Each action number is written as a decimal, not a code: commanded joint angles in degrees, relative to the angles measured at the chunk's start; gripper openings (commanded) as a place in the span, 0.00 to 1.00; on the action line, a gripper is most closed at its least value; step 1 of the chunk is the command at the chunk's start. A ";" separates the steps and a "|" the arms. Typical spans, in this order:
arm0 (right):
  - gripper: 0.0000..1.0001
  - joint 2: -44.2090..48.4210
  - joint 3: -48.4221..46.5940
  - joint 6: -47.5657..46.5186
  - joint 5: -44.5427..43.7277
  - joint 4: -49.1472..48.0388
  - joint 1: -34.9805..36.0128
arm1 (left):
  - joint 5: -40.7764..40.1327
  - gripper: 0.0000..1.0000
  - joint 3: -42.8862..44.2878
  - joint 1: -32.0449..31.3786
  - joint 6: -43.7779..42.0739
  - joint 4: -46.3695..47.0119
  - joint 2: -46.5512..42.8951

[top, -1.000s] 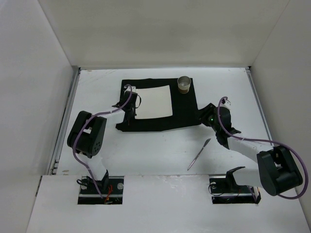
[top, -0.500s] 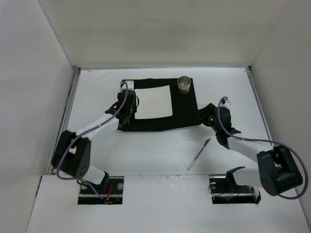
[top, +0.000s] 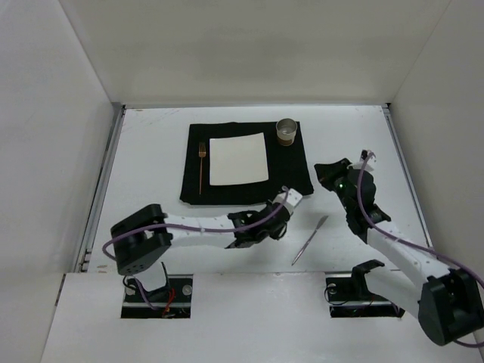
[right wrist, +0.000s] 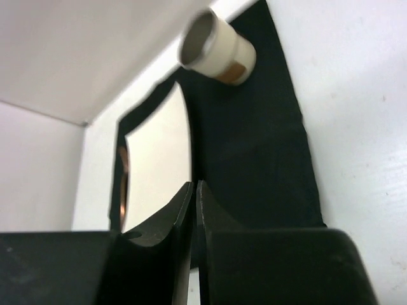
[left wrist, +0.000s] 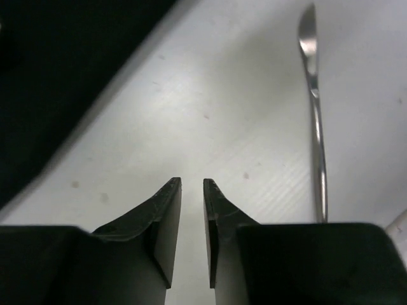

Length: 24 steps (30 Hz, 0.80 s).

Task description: Set the dinner table for one person

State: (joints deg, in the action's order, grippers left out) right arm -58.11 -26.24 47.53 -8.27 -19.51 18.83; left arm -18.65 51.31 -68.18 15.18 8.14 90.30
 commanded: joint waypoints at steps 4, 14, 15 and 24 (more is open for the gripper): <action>0.20 11.77 -2.23 -1.91 -4.38 9.38 0.11 | -0.51 0.26 9.15 -5.59 1.52 4.34 7.95; 0.32 16.36 -2.76 -3.14 -4.30 14.23 -3.58 | 4.07 0.37 12.41 -9.81 4.24 5.22 11.74; 0.33 16.18 -2.85 -3.14 -4.03 14.41 -4.02 | 3.98 0.37 12.67 -10.17 4.33 4.87 12.26; 0.37 14.87 -3.73 -1.74 -2.19 14.41 -9.64 | 4.59 0.37 13.03 -11.22 6.44 4.25 14.90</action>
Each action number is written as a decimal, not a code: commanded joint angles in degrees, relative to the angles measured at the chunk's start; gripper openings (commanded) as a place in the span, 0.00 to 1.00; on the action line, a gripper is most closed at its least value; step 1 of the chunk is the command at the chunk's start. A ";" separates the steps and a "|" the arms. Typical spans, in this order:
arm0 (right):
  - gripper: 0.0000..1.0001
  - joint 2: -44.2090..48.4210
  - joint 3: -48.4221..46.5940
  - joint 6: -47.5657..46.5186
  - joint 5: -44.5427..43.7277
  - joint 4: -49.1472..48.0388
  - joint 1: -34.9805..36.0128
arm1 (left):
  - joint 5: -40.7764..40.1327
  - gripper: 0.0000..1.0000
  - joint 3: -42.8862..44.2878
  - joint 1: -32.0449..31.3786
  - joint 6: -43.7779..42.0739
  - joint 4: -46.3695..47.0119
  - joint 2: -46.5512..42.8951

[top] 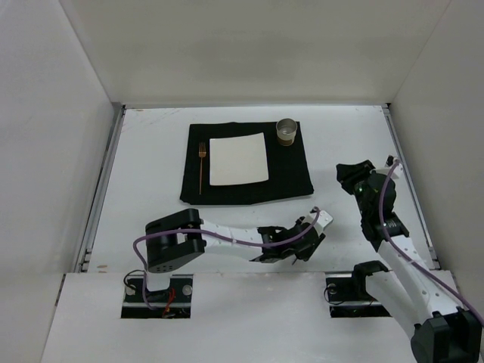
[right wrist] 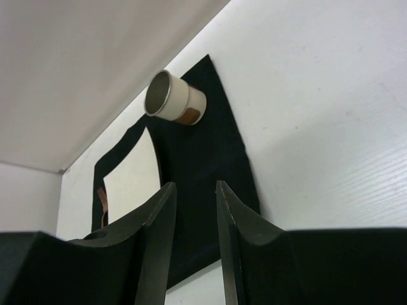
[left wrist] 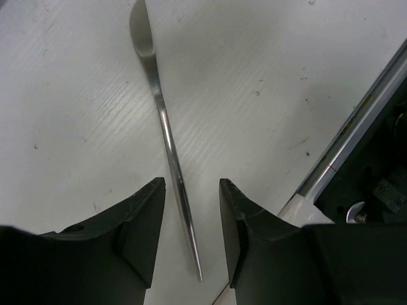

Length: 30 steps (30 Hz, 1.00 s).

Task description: Set the dinner table for one person

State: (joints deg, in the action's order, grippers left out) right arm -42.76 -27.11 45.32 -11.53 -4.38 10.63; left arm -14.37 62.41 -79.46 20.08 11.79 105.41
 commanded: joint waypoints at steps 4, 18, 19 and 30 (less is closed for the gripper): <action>0.38 -0.75 -2.68 0.73 2.21 -1.59 -1.80 | -0.39 0.37 1.13 0.23 1.81 0.69 0.32; 0.38 -0.48 -1.36 0.38 1.86 -2.74 -1.71 | -0.39 0.35 2.10 1.37 1.28 0.51 4.81; 0.38 -0.57 -1.36 0.47 1.95 -2.82 -1.71 | -0.31 0.34 2.10 1.37 1.28 0.51 5.16; 0.38 -0.57 -1.01 0.82 2.21 -3.53 -1.71 | 0.31 0.03 0.79 1.63 1.89 1.12 3.77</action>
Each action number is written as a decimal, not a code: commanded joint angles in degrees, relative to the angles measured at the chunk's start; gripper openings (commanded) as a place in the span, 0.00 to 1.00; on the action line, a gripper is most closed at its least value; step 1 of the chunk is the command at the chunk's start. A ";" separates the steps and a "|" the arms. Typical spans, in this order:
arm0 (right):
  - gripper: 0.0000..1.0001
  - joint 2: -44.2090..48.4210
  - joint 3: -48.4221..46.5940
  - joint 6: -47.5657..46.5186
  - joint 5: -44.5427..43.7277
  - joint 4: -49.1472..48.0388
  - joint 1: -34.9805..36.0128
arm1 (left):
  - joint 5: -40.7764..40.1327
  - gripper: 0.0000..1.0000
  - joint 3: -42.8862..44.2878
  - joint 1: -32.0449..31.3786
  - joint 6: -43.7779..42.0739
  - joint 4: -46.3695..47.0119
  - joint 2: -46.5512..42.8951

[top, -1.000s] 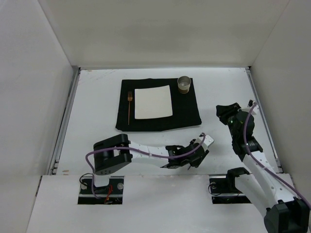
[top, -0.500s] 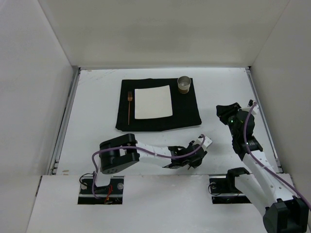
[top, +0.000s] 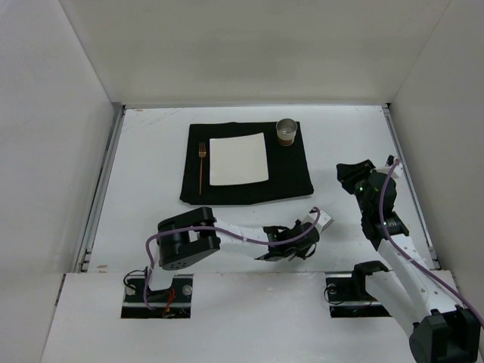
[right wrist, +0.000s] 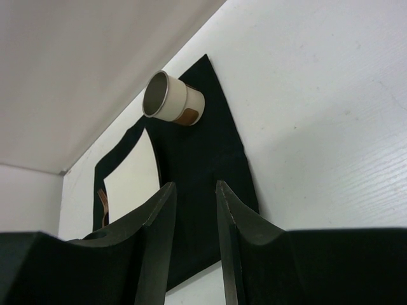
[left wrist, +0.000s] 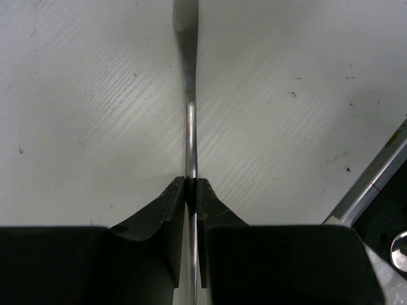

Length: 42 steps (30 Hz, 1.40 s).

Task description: Set the dinner table for one person

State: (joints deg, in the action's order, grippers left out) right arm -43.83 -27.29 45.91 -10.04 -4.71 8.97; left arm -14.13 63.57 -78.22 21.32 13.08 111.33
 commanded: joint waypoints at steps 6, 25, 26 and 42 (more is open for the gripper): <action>0.38 0.07 -0.84 0.23 0.90 -3.64 -0.76 | -1.16 0.02 -2.66 3.46 2.40 1.42 -12.70; 0.39 -1.08 2.41 0.32 0.90 -5.75 -1.28 | -1.60 0.02 8.05 26.31 17.77 9.24 -3.94; 0.39 -1.08 2.50 0.23 0.90 -5.92 -1.28 | -1.69 0.02 8.58 26.75 18.66 9.59 -2.97; 0.39 -1.96 2.50 -0.12 0.55 -7.42 1.53 | -8.81 0.02 10.87 29.57 24.56 9.51 4.07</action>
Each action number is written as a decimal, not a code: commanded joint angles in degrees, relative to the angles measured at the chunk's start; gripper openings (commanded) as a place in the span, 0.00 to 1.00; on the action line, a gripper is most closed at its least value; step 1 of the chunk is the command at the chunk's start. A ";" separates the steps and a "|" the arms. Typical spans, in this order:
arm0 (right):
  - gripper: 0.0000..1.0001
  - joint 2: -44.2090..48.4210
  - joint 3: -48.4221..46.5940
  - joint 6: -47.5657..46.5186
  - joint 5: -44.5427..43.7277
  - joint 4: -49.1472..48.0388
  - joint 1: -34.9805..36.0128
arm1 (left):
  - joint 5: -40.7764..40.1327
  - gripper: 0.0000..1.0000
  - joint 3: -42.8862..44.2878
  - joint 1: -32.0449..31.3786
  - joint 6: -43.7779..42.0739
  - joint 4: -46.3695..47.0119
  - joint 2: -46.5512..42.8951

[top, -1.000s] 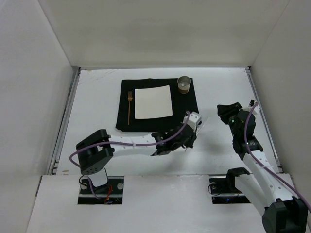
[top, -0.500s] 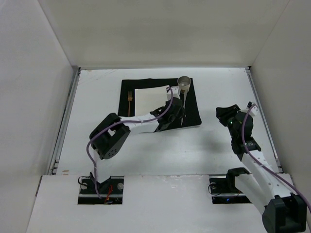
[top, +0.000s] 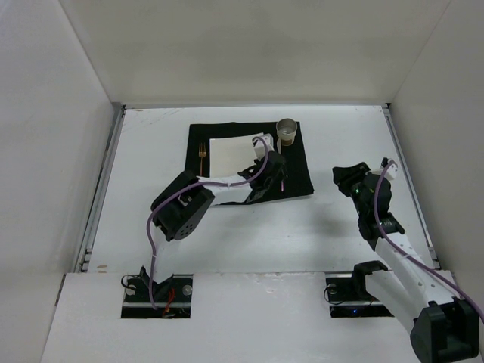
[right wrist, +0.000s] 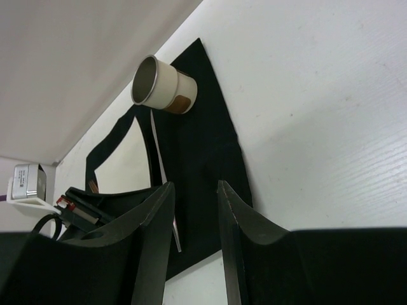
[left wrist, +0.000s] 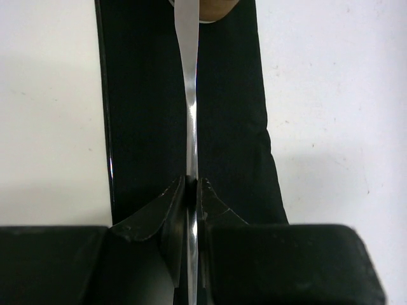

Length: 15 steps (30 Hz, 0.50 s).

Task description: Set the dinner table for one person

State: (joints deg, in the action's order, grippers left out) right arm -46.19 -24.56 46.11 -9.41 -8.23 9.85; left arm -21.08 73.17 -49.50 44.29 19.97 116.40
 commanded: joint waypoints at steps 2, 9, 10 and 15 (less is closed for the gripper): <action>0.39 0.23 -0.14 -0.14 0.00 -3.90 0.48 | -0.72 0.02 2.50 1.29 1.15 2.10 0.05; 0.39 0.41 0.12 0.03 0.35 -4.07 0.65 | 0.69 0.03 6.28 3.48 0.10 -0.63 2.78; 0.39 0.23 0.12 0.12 0.62 -4.08 0.65 | 0.86 0.03 7.51 3.75 -0.78 -1.50 3.56; 0.39 0.23 0.12 -0.05 0.00 -4.16 0.83 | 1.92 0.03 10.94 4.80 -2.19 -3.44 6.38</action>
State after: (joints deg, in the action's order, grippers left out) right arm -46.19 -24.53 46.13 -9.39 -8.45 9.96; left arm -19.92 80.62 -45.21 43.48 17.04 122.56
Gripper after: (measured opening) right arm 0.393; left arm 0.076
